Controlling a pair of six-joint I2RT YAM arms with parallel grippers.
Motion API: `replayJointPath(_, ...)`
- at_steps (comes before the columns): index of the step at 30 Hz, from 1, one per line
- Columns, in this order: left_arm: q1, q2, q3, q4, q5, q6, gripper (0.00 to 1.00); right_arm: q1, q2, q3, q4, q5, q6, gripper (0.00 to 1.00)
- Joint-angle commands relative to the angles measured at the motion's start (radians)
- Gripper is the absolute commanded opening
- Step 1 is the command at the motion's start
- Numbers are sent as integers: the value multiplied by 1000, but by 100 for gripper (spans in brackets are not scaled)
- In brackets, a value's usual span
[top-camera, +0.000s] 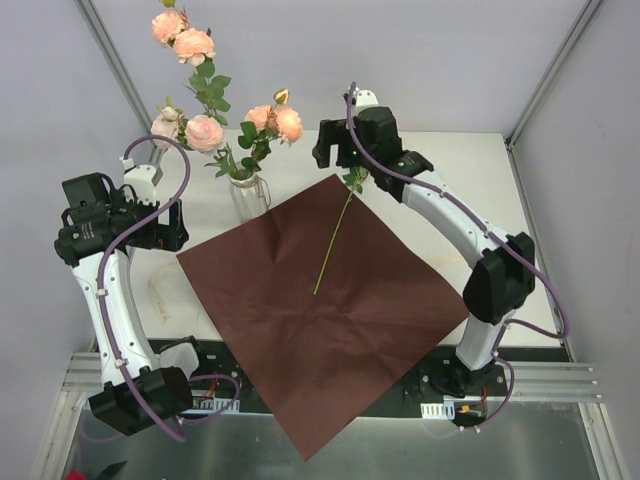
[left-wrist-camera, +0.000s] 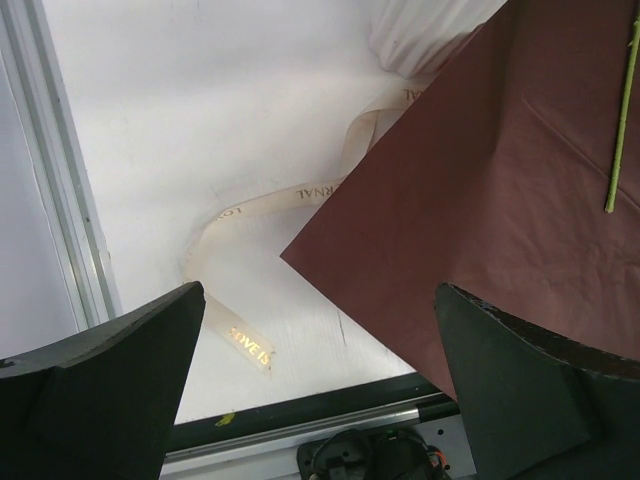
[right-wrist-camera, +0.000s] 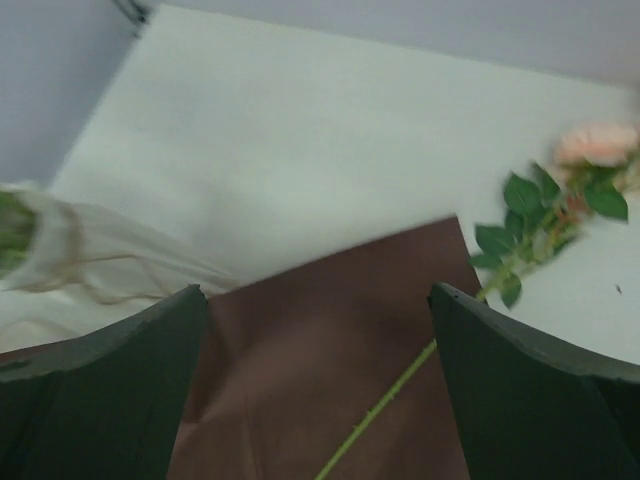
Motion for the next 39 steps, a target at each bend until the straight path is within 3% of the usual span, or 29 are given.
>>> replayJointPath(1,20,-11,-22,18,1,19,99,-17,154,107,-297,181,73,96)
replayJointPath(5,29,-11,-32,20,4,24,99,-32,297,224,-458,298,127,96)
replayJointPath(9,63,-16,-60,26,13,62,99,-86,388,247,-472,187,198,96)
replayJointPath(12,110,-19,-88,27,34,93,99,-109,423,250,-466,190,218,99)
replayJointPath(17,170,-10,-117,26,83,139,99,-125,491,305,-469,207,227,88)
replayJointPath(28,274,50,-141,15,132,208,99,-135,623,459,-480,219,231,79)
replayJointPath(39,343,121,-138,-16,212,245,99,-115,727,582,-620,313,153,84)
